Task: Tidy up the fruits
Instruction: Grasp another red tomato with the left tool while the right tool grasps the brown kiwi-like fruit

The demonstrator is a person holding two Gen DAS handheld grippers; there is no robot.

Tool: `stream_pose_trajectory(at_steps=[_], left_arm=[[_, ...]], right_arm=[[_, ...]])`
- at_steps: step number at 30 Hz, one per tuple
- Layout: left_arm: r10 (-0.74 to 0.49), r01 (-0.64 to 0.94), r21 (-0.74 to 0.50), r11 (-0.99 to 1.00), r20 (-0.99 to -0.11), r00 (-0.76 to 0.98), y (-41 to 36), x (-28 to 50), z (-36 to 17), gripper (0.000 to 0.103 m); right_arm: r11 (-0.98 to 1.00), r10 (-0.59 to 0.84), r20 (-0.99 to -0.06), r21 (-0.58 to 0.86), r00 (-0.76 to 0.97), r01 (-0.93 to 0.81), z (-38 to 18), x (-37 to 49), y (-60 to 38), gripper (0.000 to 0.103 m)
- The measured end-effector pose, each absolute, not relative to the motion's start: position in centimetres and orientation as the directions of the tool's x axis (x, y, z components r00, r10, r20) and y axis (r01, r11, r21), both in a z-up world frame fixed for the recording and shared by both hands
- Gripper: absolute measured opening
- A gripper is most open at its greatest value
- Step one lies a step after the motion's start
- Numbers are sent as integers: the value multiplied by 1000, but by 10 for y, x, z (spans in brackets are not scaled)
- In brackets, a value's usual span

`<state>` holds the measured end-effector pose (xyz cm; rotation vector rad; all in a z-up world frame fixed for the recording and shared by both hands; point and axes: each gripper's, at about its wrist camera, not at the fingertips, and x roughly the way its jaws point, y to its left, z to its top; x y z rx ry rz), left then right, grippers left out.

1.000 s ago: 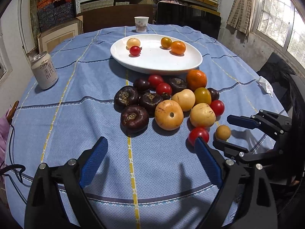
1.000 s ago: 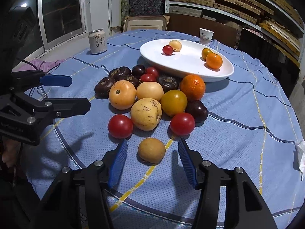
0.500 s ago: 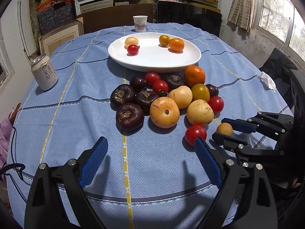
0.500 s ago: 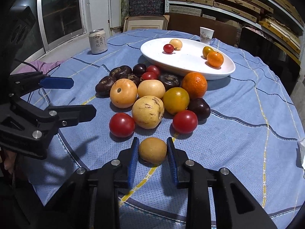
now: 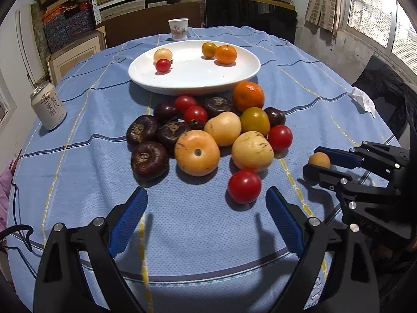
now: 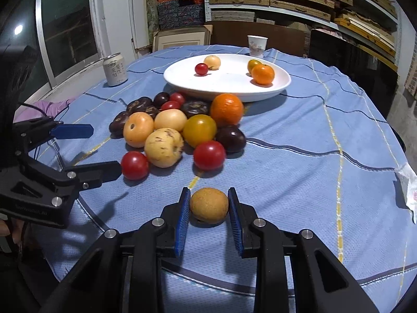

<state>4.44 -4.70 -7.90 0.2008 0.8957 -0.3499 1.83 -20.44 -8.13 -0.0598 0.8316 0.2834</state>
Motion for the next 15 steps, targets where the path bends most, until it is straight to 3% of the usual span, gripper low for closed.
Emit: stream_pose_trajectory(at_steps=[13,15], left_arm=[[-219,407,43,912,-790,572,-70,45,-87,90],[-218,405,46,913,-785,580,-72,46,-88,85]], right_arm=[[955,271,-725,117,634,-274,-83,19,-219,29],[953,277,-724,123,632,-277,-83,19,-219,29]])
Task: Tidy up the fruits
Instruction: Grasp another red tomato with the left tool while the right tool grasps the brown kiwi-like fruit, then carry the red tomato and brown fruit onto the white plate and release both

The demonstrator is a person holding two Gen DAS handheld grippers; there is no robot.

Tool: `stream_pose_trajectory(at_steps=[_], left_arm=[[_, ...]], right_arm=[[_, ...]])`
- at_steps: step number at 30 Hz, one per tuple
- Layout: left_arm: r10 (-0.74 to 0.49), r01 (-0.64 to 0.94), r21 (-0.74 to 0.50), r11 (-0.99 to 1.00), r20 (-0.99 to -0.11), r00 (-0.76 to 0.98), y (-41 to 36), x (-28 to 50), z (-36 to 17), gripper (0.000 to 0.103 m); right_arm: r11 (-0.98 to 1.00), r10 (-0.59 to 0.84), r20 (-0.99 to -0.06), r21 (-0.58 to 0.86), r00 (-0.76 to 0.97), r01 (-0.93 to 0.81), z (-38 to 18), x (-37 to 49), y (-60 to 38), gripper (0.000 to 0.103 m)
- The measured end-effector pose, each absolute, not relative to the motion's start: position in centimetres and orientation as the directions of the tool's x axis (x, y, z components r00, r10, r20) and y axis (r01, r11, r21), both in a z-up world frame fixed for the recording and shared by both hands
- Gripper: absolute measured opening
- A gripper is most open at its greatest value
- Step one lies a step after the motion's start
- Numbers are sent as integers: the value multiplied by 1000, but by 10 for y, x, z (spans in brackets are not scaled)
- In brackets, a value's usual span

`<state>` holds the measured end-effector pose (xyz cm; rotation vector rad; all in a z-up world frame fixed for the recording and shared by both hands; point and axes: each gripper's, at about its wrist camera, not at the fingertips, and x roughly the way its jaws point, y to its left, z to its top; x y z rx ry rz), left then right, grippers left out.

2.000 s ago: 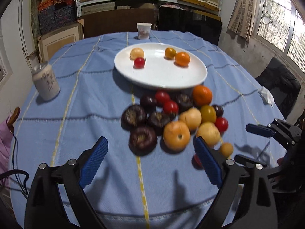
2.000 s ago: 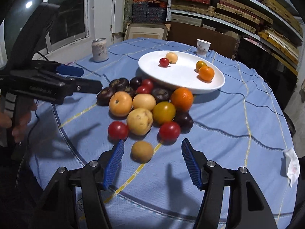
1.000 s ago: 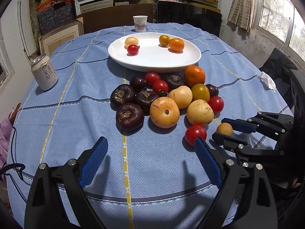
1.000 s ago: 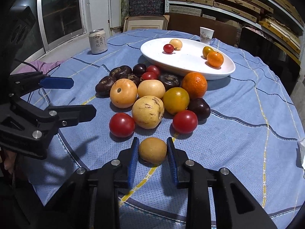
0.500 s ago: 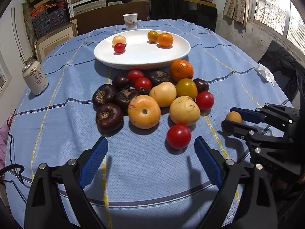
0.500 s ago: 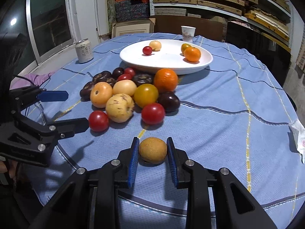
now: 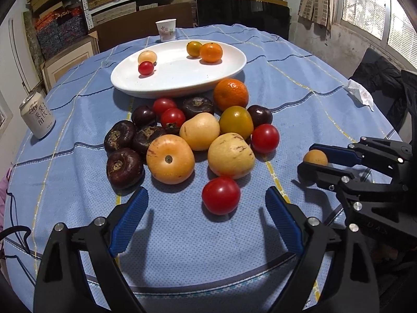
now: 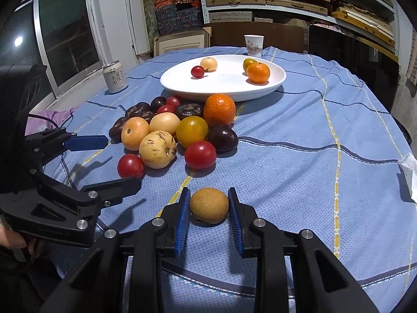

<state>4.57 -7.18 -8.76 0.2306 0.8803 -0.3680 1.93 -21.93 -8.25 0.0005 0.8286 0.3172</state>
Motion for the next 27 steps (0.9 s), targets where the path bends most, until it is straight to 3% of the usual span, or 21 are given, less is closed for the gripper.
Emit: stream_pose_trajectory(at_steps=[2,4,10,14,20,22,25,27], left_arm=[[-219,401,42,915,-784,581,-72,47,-88,65],[-219,407,37,913,-795,565,-73,50,-93,53],[-213,415,47,909,-802,557,-77,50,-99,40],[-213,419,47,907,-806,552,-77,50,-101,39],[-211,395,27,918,-812,544,-72,54,-101,54],[-214,403,31,914,-809,548,-73,52,-101,51],[-228,424,35,905,-801,553,-76,48,-100,30],[-234,428,32,903,-798,555,-76,45,-99,30]], right_arm=[[952,282,-722,130,631,-278,-82,19,-220,29],[952,285,-721,135,631,-276,-82,18,-221,29],[951,286,-720,135,633,-277,-82,19,-222,29],[952,284,-720,136,633,-273,-83,19,-222,29],[953,281,-720,133,634,-270,-83,19,-221,29],[953,281,-720,133,635,-271,-83,19,-221,29],[952,286,-718,140,635,-271,-83,19,-222,29],[952,288,-716,142,635,-272,-83,18,-222,29]])
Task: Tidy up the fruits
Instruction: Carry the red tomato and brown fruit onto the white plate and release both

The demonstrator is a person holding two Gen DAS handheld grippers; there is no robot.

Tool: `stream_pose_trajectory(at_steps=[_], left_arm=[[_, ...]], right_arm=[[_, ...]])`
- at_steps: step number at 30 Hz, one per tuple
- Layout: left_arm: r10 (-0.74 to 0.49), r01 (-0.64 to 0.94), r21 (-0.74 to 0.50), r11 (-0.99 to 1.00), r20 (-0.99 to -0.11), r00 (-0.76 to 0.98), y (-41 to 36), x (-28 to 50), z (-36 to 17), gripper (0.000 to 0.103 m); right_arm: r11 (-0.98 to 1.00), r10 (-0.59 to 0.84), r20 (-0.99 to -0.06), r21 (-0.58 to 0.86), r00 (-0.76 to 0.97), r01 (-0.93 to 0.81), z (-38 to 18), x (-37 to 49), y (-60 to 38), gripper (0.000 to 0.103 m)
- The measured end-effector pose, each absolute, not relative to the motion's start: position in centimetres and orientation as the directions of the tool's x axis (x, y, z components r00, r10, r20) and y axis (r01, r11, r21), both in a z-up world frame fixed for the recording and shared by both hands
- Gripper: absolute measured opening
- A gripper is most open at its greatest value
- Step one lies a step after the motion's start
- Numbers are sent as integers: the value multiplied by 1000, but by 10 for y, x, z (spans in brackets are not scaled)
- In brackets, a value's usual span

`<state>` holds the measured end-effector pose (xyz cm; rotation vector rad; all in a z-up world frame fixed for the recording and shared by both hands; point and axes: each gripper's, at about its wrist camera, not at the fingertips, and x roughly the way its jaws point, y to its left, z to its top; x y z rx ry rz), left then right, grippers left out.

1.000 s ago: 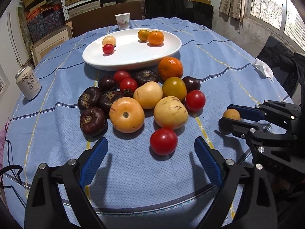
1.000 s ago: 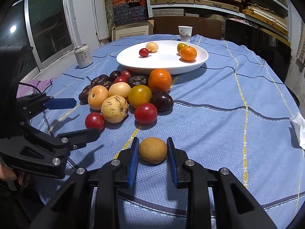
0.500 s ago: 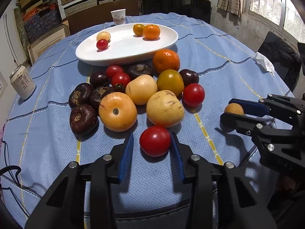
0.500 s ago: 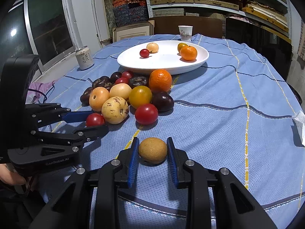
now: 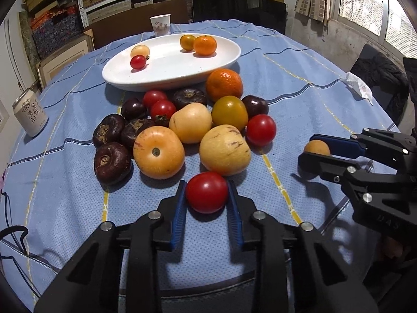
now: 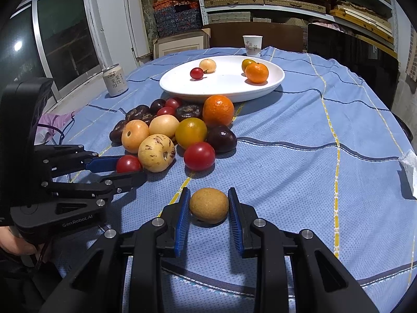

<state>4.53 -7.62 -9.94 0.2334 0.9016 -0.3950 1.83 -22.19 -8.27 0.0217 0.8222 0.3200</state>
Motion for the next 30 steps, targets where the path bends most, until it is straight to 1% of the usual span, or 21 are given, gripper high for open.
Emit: stream_pose_trajectory(at_steps=[8,14,18,21,25,28,30], left_arm=[[-256,421,26,907,-759,599,-68,33,-79,30],[-264,392,-1,920,-741,617,-49,35,-62,30],[-267,373,-15,928,-726,634,-36,48,-47,30],[-282,365,-42,930,-719,636,-28,69,-32,30],[-268,359,-26,933,-717,643,-31,114,-19,30],[-251,337,-28,941,-727,640,-34,157,-18,30],[-241,325,-33,945,-742,625,-36,188,-22,30]], right_arm=[[951,293,-714,148,635,-272,-82,17,-224,29],[956,274,-722,134,636,-260,-81,18,-224,29],[956,264,-705,100,658,-277,-61,20,-221,29],[955,251,-675,56,694,-291,-33,32,-221,30],[955,241,-633,18,736,-297,4,72,-221,30],[955,225,-620,-11,752,-295,15,108,-216,30],[957,226,-629,0,744,-291,16,141,-213,30]])
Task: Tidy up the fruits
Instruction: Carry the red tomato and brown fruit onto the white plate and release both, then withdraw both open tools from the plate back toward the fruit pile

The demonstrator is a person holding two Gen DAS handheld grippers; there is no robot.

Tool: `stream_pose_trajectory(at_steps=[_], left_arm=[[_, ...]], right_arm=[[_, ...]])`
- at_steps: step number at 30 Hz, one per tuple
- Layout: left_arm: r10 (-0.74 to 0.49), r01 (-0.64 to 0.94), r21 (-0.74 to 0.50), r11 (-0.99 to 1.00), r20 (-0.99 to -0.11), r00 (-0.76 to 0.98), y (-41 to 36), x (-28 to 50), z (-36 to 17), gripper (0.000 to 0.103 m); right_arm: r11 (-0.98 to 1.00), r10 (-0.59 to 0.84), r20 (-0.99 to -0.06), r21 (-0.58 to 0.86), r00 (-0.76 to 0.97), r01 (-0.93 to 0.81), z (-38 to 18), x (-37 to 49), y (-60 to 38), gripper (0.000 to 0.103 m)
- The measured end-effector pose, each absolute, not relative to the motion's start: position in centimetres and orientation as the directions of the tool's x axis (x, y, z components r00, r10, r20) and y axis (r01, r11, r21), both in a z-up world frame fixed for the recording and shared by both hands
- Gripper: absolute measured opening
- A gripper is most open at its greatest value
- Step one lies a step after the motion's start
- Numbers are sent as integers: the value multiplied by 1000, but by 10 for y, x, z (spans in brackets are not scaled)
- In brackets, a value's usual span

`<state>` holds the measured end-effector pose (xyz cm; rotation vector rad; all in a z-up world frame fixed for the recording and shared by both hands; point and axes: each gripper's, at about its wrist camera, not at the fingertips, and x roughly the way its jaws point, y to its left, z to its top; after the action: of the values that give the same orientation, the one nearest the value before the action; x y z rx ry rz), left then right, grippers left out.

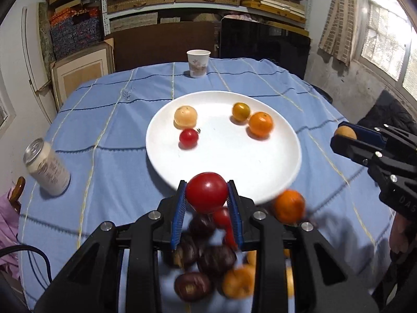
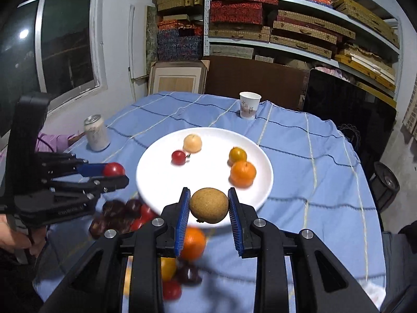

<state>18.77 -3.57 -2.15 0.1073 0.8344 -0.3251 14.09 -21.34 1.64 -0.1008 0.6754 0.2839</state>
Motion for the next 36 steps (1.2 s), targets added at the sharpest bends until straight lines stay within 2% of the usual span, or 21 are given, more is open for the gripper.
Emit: stream_pose_trajectory(at_steps=[6,11,13,15,16,22,26,30,36], left_arm=[[-211,291,-43,956,-787,579,-41,259,-45,30],[-200,276,-51,960,-813,547,-38,289,-65,30],[-194,268,-51,962,-817,543,-37,294,-69,31],[-181,265,-34,964,-812,555,-36,293,-69,43],[-174,261,-24,965,-804,568,-36,291,-67,54],[-173,238,-22,971,-751,637,-21,258,-38,67],[-199,248,-35,968,-711,674,-8,209,-22,84],[-236,303,-22,953,-680,695,-5,144,-15,89],[-252,338,-20,941,-709,659,-3,86,-39,90]], right_arm=[[951,233,-683,13,692,-308,-13,225,-195,30],[944,245,-712,20,658,-329,-38,269,-183,30],[943,246,-708,15,662,-333,-41,275,-181,41],[947,232,-696,1,679,-323,-41,277,-180,45],[946,237,-695,5,679,-324,-39,277,-180,45],[950,245,-663,18,708,-312,-17,243,-190,45],[950,262,-660,49,704,-307,-6,193,-205,45],[948,276,-667,69,692,-312,-9,132,-214,49],[949,244,-706,32,664,-315,-41,63,-206,49]])
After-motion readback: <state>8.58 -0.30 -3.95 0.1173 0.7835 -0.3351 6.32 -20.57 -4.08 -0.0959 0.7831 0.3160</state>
